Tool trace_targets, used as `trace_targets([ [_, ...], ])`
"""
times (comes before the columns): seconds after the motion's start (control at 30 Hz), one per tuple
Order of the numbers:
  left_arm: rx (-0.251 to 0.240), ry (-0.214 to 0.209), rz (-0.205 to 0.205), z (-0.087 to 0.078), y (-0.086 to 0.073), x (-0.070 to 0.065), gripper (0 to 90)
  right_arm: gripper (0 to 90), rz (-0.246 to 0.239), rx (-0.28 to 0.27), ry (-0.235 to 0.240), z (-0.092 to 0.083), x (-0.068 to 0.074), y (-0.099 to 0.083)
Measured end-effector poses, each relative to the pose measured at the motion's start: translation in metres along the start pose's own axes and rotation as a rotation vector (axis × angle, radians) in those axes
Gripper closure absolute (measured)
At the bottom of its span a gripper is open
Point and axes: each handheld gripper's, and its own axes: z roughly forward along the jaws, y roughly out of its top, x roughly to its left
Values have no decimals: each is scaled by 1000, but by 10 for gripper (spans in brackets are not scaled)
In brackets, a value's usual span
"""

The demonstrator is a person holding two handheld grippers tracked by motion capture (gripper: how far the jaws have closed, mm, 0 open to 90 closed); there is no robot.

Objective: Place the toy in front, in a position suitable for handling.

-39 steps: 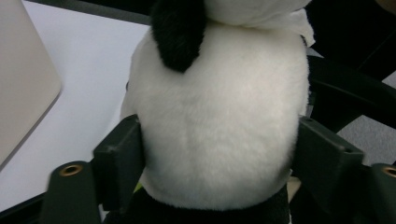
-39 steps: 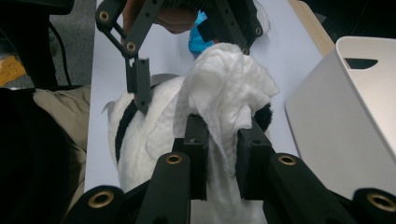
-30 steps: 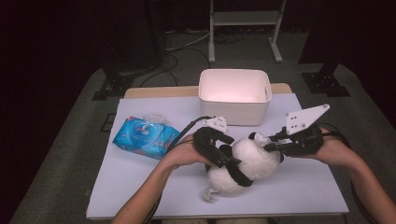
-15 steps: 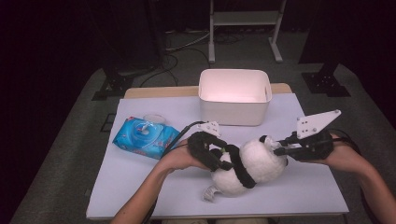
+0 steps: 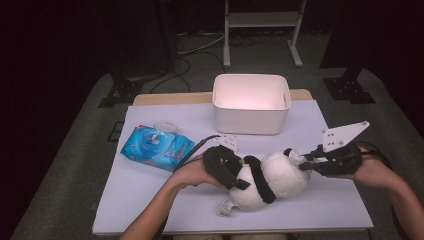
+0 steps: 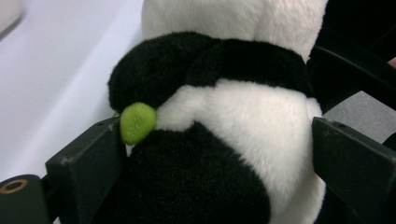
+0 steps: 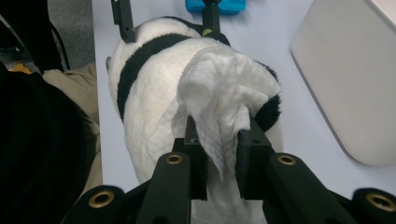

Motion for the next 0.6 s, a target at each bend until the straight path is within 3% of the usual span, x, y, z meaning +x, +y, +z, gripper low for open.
trace_targets([
  [0.1, 17, -9, 7, 4, 1, -2, 48, 763, 10, 6, 5, 0, 0, -4],
  [0.17, 50, -16, 13, 6, 3, -3, 115, 763, 16, 3, 16, 0, 0, -6],
  [0.33, 53, 5, 40, 0, 9, -2, 258, 763, 31, -35, 14, 1, -2, -10],
  [0.4, 62, 11, 61, -3, 11, -2, 277, 763, 38, -52, 18, 0, -3, -12],
  [0.6, 87, 41, 71, -13, 19, -1, 277, 763, 34, -84, 5, 1, -5, -15],
])
